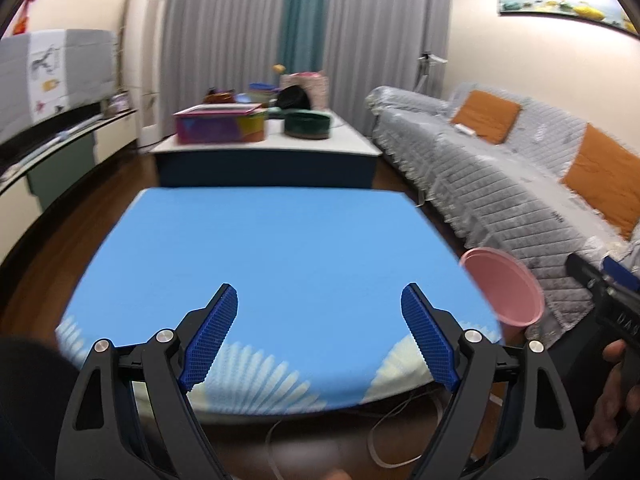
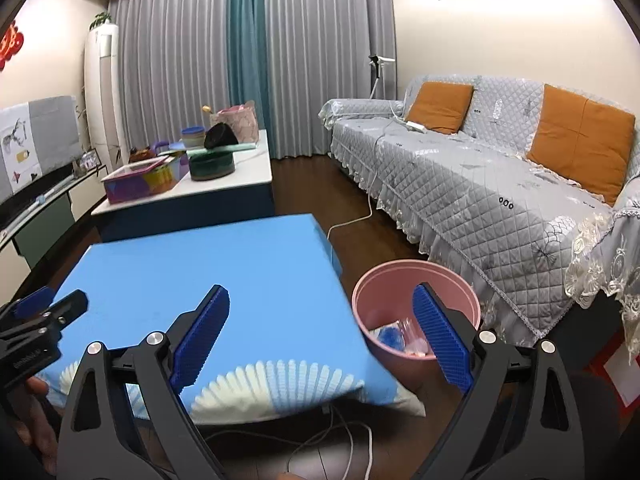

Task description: Collect trash

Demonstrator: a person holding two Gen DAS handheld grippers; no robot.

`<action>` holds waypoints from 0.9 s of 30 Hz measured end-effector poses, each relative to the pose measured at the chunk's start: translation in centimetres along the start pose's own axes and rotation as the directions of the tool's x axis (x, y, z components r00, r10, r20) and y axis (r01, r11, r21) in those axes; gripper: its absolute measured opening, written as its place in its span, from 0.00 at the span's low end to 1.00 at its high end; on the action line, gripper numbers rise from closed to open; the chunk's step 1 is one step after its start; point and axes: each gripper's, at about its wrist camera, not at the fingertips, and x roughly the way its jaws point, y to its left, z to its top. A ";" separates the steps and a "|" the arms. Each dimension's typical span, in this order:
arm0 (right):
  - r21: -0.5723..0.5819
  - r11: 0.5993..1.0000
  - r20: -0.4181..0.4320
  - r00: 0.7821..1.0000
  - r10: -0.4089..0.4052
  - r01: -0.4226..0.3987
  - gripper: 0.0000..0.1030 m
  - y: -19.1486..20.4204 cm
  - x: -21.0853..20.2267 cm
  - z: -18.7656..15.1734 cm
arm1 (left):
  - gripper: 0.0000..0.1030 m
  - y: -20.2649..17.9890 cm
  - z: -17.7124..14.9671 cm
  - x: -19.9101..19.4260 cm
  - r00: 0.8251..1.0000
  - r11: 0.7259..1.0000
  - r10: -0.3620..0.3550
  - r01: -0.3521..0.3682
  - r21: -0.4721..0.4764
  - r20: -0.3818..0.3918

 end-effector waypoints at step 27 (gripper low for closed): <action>-0.106 0.994 -0.075 0.997 0.019 -0.027 0.90 3.2 0.9 -3.0 | 0.79 0.1 -2.4 0.1 0.997 0.998 0.066 -0.066 0.007 -0.049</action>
